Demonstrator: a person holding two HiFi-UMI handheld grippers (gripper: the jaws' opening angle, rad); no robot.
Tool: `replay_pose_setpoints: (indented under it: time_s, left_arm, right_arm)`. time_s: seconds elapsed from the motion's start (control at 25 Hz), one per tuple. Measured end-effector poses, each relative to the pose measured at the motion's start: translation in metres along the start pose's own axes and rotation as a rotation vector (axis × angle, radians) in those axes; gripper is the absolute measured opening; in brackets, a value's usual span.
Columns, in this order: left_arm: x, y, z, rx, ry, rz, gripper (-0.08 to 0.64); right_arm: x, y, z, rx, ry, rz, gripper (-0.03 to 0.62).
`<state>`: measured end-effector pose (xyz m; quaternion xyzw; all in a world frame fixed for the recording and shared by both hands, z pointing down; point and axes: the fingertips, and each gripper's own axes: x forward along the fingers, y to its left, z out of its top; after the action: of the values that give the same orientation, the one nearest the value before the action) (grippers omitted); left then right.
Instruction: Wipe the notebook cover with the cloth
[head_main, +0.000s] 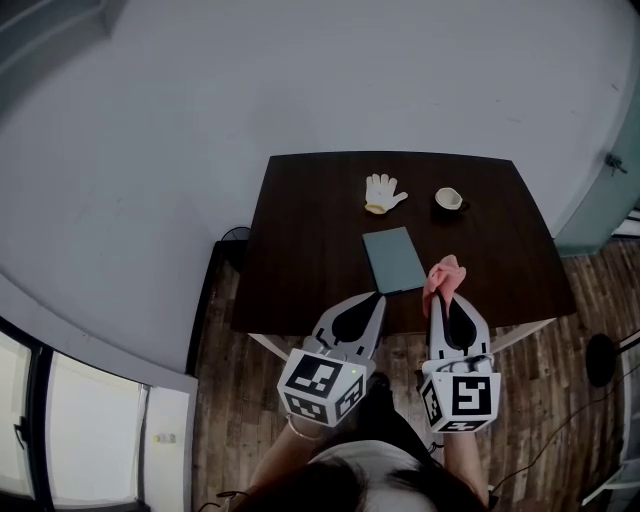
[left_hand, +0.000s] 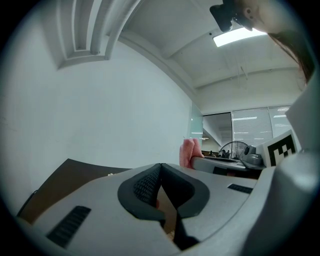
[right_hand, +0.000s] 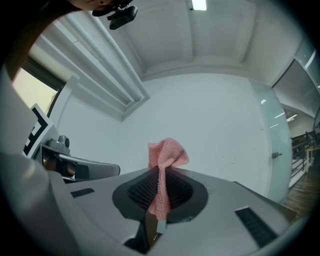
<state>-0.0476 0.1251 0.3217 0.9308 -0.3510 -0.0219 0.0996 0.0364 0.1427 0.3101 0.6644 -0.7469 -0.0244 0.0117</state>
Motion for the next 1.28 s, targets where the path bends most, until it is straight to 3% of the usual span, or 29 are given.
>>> replay_pose_setpoints:
  time_s: [0.68, 1.28]
  left_arm:
    - [0.122, 0.057, 0.003, -0.02, 0.042, 0.048, 0.018]
    - [0.205, 0.118, -0.01, -0.036, 0.071, 0.122, 0.018]
  right_arm:
    - [0.122, -0.065, -0.018, 0.02, 0.039, 0.055, 0.035]
    - [0.226, -0.101, -0.045, -0.035, 0.092, 0.169, 0.037]
